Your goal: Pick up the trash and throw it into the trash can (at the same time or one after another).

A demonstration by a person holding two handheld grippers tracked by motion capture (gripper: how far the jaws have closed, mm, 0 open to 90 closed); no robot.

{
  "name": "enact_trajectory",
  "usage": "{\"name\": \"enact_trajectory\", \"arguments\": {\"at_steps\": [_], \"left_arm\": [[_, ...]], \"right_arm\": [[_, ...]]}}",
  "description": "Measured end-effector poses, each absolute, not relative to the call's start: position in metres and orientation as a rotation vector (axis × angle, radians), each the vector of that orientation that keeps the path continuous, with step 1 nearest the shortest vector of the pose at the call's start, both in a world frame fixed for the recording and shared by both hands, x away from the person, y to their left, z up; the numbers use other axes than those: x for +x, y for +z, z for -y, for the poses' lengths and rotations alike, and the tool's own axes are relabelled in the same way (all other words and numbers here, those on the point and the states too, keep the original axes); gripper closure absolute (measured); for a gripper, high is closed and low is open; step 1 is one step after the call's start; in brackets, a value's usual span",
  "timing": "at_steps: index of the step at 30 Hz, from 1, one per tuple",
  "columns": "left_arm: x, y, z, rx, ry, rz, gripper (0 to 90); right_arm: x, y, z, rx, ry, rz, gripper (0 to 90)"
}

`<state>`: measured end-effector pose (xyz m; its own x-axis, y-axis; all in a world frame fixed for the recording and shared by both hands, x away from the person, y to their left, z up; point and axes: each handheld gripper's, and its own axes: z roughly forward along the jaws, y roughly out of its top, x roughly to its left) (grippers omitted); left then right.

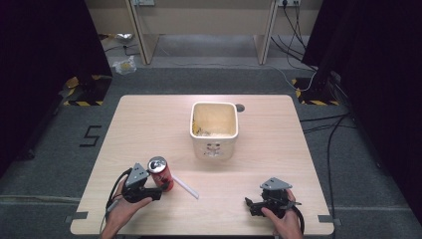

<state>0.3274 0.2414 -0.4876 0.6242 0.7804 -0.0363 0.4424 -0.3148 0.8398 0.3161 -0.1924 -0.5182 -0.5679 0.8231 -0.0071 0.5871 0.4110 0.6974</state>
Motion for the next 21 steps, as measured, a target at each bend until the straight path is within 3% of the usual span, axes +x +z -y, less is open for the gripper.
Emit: {"name": "enact_trajectory", "arguments": {"at_steps": [7,9,21], "left_arm": [[0.329,-0.494,-0.241,1.961,0.466,-0.971,27.8],[0.329,-0.493,-0.240,1.960,0.466,-0.964,33.1],[0.330,-0.475,-0.242,1.956,0.474,-0.938,34.0]], "right_arm": [[0.316,-0.518,0.192,1.214,0.938,-2.323,1.3],[0.316,-0.518,0.192,1.215,0.938,-2.324,1.2],[0.316,-0.518,0.192,1.214,0.937,-2.324,1.2]]}}
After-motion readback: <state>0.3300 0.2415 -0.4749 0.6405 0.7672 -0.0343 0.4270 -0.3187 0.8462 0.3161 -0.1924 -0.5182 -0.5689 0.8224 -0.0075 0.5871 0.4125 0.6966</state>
